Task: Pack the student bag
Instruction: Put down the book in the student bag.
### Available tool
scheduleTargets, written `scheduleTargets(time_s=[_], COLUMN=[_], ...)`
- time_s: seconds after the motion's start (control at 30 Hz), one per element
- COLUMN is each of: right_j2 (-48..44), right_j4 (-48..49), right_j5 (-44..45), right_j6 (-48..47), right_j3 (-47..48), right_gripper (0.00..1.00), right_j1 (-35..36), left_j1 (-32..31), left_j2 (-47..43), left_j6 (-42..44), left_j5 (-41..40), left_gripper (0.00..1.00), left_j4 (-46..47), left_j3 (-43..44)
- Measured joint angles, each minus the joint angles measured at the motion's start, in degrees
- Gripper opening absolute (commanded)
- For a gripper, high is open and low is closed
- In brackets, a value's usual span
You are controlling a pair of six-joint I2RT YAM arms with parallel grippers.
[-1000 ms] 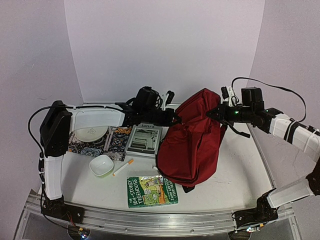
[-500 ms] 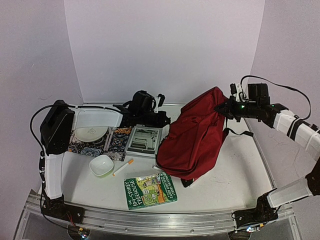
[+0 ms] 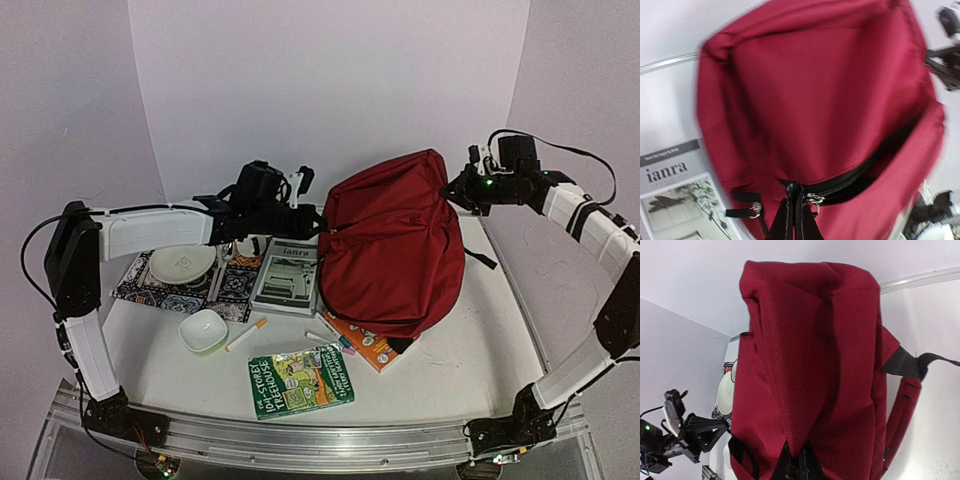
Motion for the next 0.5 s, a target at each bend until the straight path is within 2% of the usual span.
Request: scheduleTargets(time_s=[0.2, 0.3, 0.4, 0.47, 0.5], right_j2=[5.9, 9.6, 13.3, 15.7, 16.8], right_j4=[-0.5, -0.7, -0.7, -0.9, -1.0], right_j5=[0.2, 0.2, 0.6, 1.2, 1.8], right_j6=[-3.1, -4.8, -6.3, -7.4, -8.1], right_j3=[0.5, 0.5, 1.1, 2.2, 3.1], right_gripper=[0.0, 0.05, 0.12, 0.22, 0.29], right_j1=[-0.2, -0.2, -0.3, -0.3, -0.2], left_j1=[-1.2, -2.7, -4.6, -5.8, -6.2], left_j2=[-1.9, -1.1, 0.7, 1.8, 2.2], left_j6=[-0.8, -2.2, -3.8, -4.8, -5.3], left_j5=[6.6, 8.9, 10.4, 10.9, 11.0], left_gripper=[0.0, 0.0, 0.0, 0.0, 0.0], left_j4=[0.0, 0.2, 2.0, 3.0, 3.4], left_j3=[-3.7, -5.6, -6.4, -6.5, -6.5])
